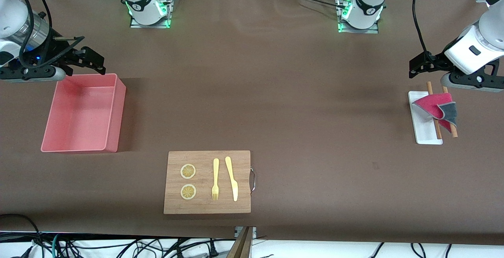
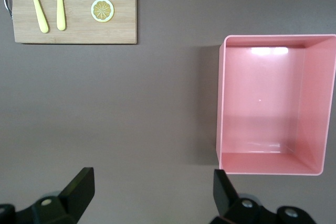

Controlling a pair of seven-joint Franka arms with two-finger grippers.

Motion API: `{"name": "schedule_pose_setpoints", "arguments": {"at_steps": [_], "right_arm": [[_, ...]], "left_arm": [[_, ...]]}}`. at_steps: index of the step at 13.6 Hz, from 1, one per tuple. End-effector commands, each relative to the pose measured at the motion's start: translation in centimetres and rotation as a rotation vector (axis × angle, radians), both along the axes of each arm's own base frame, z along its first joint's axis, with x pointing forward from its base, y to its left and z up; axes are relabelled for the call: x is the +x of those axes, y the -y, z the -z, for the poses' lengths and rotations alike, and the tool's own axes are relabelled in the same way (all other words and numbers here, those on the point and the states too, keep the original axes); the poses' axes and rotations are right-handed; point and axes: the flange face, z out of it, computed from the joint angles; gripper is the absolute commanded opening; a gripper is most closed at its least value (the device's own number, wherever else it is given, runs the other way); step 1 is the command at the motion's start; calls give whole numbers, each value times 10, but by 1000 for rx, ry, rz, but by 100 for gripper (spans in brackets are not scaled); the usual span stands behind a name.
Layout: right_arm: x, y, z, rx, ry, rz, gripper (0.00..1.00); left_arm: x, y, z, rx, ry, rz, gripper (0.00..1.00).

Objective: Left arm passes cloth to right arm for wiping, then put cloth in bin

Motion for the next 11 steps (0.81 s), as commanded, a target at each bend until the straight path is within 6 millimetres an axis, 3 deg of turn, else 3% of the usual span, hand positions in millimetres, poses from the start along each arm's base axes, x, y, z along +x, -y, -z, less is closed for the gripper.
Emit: {"name": "schedule_pose_setpoints", "arguments": {"at_steps": [1, 4, 9, 11], "right_arm": [[-7, -1, -2, -14, 20, -1, 100], [-7, 2, -1, -15, 12, 3, 100], [-1, 42, 2, -13, 4, 75, 100], [-1, 44, 2, -13, 2, 77, 100]], "left_arm": [[4, 6, -3, -16, -6, 13, 100], [6, 2, -6, -26, 0, -5, 100], [11, -1, -1, -26, -6, -6, 100], [10, -2, -1, -26, -9, -6, 100]]}}
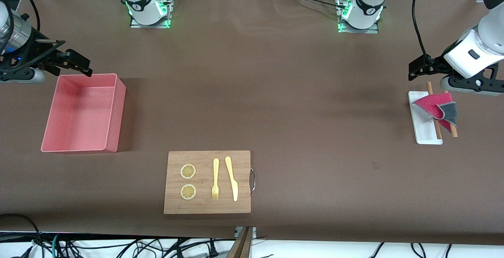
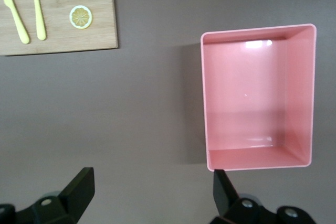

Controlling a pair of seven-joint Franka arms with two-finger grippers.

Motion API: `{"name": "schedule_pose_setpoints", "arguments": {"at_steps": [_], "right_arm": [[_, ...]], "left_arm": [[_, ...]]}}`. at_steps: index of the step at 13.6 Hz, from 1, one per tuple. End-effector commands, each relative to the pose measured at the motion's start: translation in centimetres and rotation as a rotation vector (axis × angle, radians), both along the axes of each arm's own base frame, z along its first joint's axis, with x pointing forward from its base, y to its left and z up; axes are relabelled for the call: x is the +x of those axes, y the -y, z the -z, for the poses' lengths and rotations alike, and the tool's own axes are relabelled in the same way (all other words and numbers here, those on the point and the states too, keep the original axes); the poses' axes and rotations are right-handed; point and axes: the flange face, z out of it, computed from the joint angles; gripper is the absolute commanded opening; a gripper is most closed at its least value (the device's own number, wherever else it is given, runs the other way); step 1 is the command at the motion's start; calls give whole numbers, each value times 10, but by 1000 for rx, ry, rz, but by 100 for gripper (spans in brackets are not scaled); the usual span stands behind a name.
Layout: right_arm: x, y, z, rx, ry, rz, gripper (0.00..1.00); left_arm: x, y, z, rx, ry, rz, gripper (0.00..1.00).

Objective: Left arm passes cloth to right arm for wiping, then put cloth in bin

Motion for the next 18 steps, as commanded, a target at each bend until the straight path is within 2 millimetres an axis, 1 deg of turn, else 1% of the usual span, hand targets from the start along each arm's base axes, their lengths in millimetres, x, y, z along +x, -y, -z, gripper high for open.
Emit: {"name": "schedule_pose_setpoints", "arguments": {"at_steps": [1, 3, 7, 9, 12, 18], "right_arm": [[-5, -1, -2, -10, 10, -7, 100], [-6, -6, -3, -12, 10, -21, 100], [-6, -10, -3, -12, 12, -30, 100], [-9, -27, -6, -14, 15, -61, 99], [-8, -27, -4, -33, 13, -61, 100], [-8, -25, -3, -31, 12, -58, 100]], "left_arm": [[4, -3, -5, -24, -4, -7, 100], [4, -2, -6, -25, -2, -4, 100], [4, 2, -2, -24, -10, -4, 100], [5, 1, 0, -23, -13, 0, 100], [5, -6, 6, -15, -40, -7, 100], [6, -8, 7, -15, -43, -8, 100]]}}
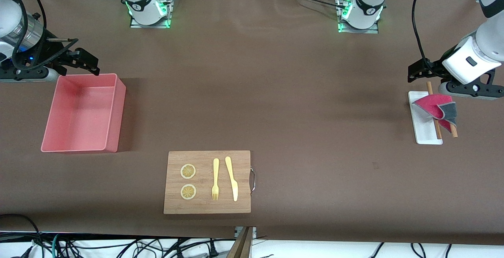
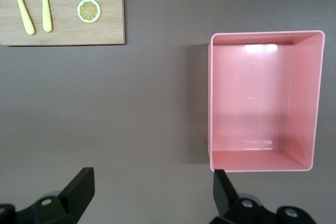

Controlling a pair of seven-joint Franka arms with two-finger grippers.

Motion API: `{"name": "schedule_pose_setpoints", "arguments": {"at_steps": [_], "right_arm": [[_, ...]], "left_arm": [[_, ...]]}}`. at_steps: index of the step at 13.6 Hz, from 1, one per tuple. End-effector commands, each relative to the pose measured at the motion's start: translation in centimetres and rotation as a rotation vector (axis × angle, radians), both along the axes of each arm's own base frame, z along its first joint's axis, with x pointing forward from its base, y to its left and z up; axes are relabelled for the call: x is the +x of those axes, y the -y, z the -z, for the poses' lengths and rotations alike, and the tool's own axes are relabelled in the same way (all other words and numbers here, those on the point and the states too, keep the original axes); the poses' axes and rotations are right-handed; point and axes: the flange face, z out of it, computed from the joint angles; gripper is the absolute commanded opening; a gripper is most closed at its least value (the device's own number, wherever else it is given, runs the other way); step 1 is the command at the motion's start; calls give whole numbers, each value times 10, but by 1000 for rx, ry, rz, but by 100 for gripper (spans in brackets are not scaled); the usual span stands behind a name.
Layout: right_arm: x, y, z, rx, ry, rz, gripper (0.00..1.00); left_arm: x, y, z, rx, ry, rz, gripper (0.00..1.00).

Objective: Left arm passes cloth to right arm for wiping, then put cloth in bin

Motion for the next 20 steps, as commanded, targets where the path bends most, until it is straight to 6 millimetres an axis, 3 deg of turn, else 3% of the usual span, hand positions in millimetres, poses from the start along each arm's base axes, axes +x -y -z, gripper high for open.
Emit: {"name": "schedule_pose_setpoints", "arguments": {"at_steps": [1, 7, 10, 12, 14, 17, 18, 20], "right_arm": [[-5, 2, -3, -13, 11, 0, 100], [-5, 2, -3, -13, 11, 0, 100], [-6, 2, -4, -11, 12, 1, 100], [-5, 2, -3, -11, 11, 1, 100], [-6, 2, -4, -11, 12, 1, 100], [-5, 2, -3, -13, 11, 1, 100], [-5, 2, -3, -13, 11, 1, 100], [-5, 2, -3, -13, 11, 1, 100]], "left_arm": [[3, -5, -6, -14, -7, -3, 100], [1, -13, -3, -15, -23, -17, 100], [-1, -31, 13, 10, -84, 4, 100], [5, -56, 40, 108, -138, 138, 100], [7, -73, 67, 161, -188, 161, 100], [-2, -99, 142, 246, -183, 256, 100], [-7, -120, 164, 274, -150, 265, 100], [-9, -135, 202, 314, -113, 316, 100]]}}
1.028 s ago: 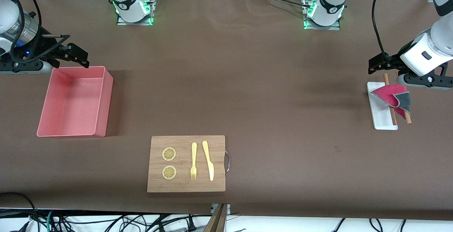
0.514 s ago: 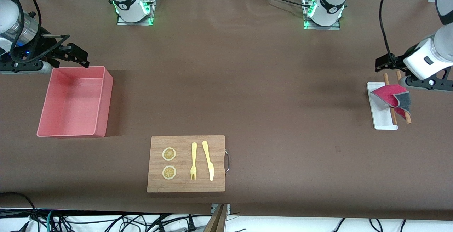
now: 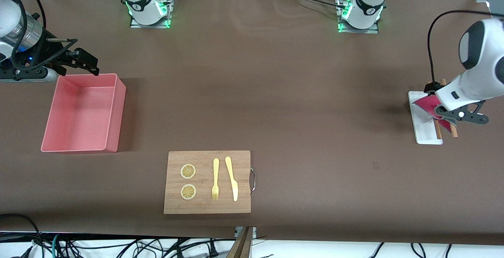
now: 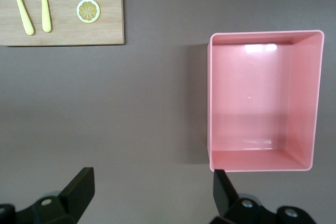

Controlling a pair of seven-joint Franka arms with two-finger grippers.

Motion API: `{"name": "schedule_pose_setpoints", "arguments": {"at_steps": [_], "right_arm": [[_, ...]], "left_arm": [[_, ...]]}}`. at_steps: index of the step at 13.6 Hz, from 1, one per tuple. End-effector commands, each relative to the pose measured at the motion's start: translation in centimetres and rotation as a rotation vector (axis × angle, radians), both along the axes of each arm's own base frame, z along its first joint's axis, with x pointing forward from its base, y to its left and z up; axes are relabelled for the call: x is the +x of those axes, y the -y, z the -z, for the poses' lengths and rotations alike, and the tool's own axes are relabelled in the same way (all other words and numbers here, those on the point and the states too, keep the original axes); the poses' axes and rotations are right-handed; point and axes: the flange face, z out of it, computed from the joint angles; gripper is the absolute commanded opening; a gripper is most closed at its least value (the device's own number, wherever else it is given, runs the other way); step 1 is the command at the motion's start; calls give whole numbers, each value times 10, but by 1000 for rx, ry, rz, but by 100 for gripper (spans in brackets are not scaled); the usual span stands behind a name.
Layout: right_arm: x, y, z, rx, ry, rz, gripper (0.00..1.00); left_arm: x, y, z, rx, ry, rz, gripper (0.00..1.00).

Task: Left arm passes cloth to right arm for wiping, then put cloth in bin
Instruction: 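Lower the left gripper onto the pink cloth on the stand and grasp it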

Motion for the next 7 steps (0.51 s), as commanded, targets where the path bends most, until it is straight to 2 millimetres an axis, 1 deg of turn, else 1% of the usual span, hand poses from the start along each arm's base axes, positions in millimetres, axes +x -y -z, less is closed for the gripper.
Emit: {"name": "schedule_pose_setpoints", "arguments": {"at_steps": [1, 2, 3, 4, 5, 6, 7], "right_arm": [[-5, 0, -3, -11, 11, -2, 100], [-5, 1, -3, -13, 11, 1, 100], [-5, 1, -3, -11, 11, -1, 100], [-5, 1, -3, -11, 11, -1, 100], [-5, 1, -3, -11, 11, 1, 100], [-5, 1, -3, -11, 11, 1, 100], [-5, 1, -3, -11, 11, -1, 100]], "left_arm": [[-9, -17, 32, 72, 1, 116, 100], [-9, -27, 40, 93, -7, 129, 100], [-9, -44, 55, 79, 0, 113, 100], [-8, -46, 71, 67, 19, 132, 100], [-8, -52, 82, 54, 32, 132, 100], [-12, -62, 92, 42, 33, 128, 100], [-11, -66, 93, 35, 40, 150, 93]]}}
